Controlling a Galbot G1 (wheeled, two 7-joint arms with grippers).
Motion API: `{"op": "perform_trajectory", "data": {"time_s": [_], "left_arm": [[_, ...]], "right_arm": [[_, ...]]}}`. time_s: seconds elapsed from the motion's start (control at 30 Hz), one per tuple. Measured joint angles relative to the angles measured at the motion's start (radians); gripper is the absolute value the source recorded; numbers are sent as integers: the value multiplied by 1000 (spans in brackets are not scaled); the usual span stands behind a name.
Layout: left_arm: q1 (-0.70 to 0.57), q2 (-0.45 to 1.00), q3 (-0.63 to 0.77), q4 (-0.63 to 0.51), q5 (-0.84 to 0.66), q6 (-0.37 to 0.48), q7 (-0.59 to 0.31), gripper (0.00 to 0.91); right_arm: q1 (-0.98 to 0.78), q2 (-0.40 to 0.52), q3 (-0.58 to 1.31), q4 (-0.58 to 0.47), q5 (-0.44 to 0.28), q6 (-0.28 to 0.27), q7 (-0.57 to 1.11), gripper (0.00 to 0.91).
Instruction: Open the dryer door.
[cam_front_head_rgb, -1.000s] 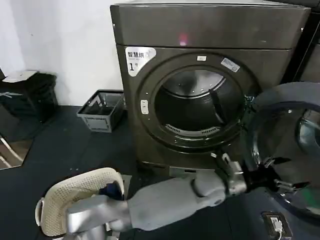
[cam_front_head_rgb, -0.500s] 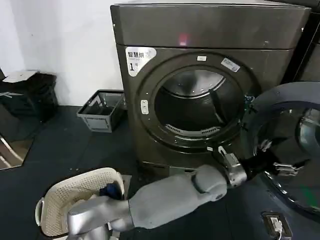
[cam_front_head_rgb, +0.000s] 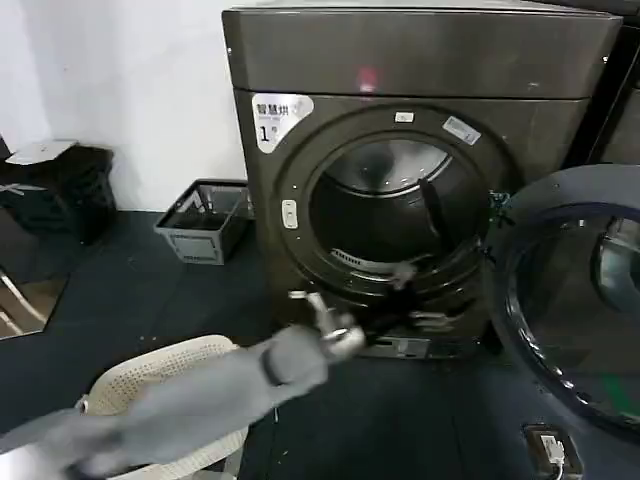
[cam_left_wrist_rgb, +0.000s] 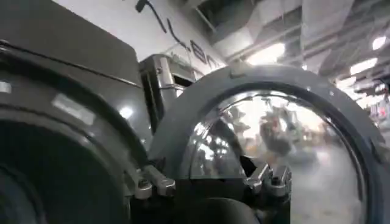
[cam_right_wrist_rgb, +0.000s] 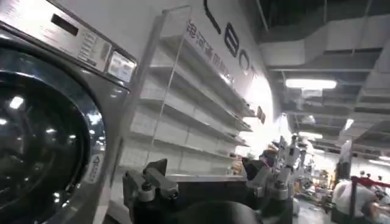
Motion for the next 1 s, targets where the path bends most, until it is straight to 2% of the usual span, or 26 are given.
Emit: {"op": "perform_trajectory", "data": {"time_s": [0.17,0.33,0.57,0.67,0.9,1.0], "left_arm": [[-23,204,6,-87,1,60,9,907],[-49,392,14,-96,-8,71,109,907],[-65,585,11,-86,35,223,240,907],[-65,657,-1,-78,106,247,302,907],[48,798,-105,-75,262,307,462,907],[104,848,-139,-76,302,323,486,907]], "right_arm": [[0,-20,37,31,-21,-7,22,907],[4,-36,78,38,-41,-12,32,907],[22,-70,100,18,-57,-10,30,907],[22,-81,103,14,-67,-3,26,907],[33,-110,112,-4,-67,-5,26,907],[40,-116,101,-4,-68,-7,26,907]]}}
